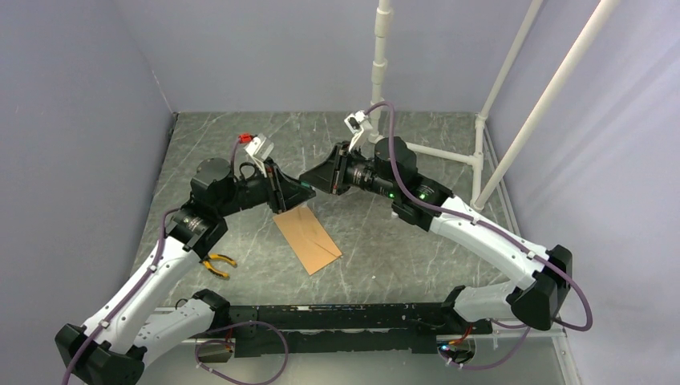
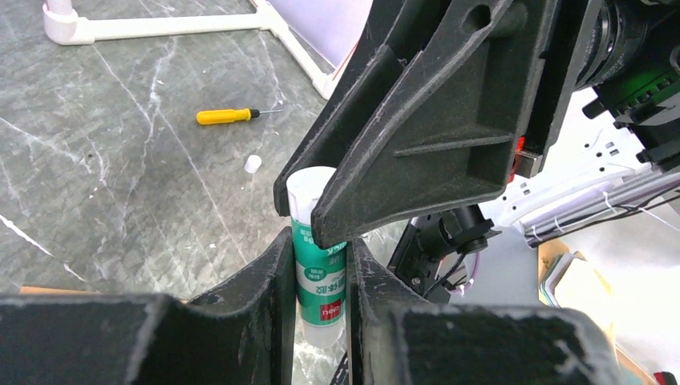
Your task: Place the letter into the envelope and seal it
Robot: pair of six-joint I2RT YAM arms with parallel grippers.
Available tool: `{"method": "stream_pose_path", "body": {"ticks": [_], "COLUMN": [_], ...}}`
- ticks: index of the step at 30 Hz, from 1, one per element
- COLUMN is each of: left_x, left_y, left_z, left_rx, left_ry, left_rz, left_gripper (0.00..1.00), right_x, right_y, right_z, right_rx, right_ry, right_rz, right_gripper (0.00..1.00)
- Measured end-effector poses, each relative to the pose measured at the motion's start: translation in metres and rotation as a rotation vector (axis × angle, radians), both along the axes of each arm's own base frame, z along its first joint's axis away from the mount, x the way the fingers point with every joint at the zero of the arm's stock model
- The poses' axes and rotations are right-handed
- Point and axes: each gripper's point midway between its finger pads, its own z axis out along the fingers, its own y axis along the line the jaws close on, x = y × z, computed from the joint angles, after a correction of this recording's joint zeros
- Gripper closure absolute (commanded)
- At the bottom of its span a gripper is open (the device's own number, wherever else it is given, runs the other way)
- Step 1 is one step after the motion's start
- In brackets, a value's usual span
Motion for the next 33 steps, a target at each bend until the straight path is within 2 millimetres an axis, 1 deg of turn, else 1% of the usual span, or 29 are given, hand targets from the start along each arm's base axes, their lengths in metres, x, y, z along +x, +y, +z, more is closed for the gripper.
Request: {"method": "stream_pose_path", "body": {"ticks": [3,6,10,14,15,16,17,18,19,20,21,23,25,27,28,31,33], "left_x": [-0.006,-0.022,-0.053,-0.083,-0.089,-0.094,-0.096,-0.096,-0.095,-0.092,-0.087,-0.078,-0.070,-0.062,-0.058,-0.050,-0.045], "left_y": [-0.002,-0.006,-0.010,-0.010,-0.009,-0.009,-0.009,-0.009,-0.009,-0.009,-0.010,-0.010,-0.010,-0.010,-0.009,-0.009,-0.008], "left_z": [0.000,0.004,0.014,0.021,0.022,0.023,0.023,0.023,0.022,0.021,0.020,0.018,0.017,0.016,0.016,0.015,0.015], "left_rx": [0.001,0.000,-0.013,-0.034,-0.038,-0.040,-0.041,-0.040,-0.037,-0.032,-0.026,-0.016,-0.009,-0.004,-0.001,0.004,0.006], "left_ry": [-0.006,-0.029,-0.070,-0.099,-0.103,-0.105,-0.106,-0.104,-0.102,-0.101,-0.097,-0.093,-0.092,-0.092,-0.093,-0.092,-0.088], "left_rz": [-0.043,-0.144,-0.327,-0.491,-0.518,-0.543,-0.551,-0.555,-0.548,-0.528,-0.501,-0.448,-0.402,-0.358,-0.338,-0.288,-0.259], "left_gripper": [0.98,0.98,0.97,0.98,0.97,0.98,0.97,0.97,0.98,0.98,0.97,0.97,0.97,0.98,0.97,0.98,0.98], "right_x": [-0.006,-0.023,-0.060,-0.094,-0.101,-0.104,-0.106,-0.106,-0.103,-0.099,-0.089,-0.067,-0.045,-0.030,-0.024,-0.017,-0.014], "right_y": [-0.001,-0.005,-0.010,-0.014,-0.015,-0.016,-0.016,-0.015,-0.015,-0.014,-0.011,-0.008,-0.010,-0.013,-0.015,-0.016,-0.016], "right_z": [0.002,0.007,0.019,0.027,0.028,0.028,0.028,0.027,0.027,0.027,0.028,0.030,0.027,0.024,0.022,0.013,0.010], "right_rx": [-0.014,-0.021,0.033,0.087,0.097,0.100,0.100,0.095,0.085,0.075,0.061,0.036,0.018,0.022,0.027,0.032,0.034], "right_ry": [-0.046,-0.129,-0.276,-0.388,-0.408,-0.419,-0.425,-0.422,-0.406,-0.388,-0.372,-0.323,-0.238,-0.161,-0.126,-0.049,-0.014], "right_rz": [0.043,0.163,0.413,0.633,0.677,0.696,0.706,0.700,0.683,0.653,0.590,0.447,0.298,0.191,0.143,0.055,0.018], "right_gripper": [1.00,1.00,1.00,1.00,0.99,0.83,0.58,0.36,0.24,0.19,0.17,0.16,0.16,0.19,0.22,0.30,0.31]}}
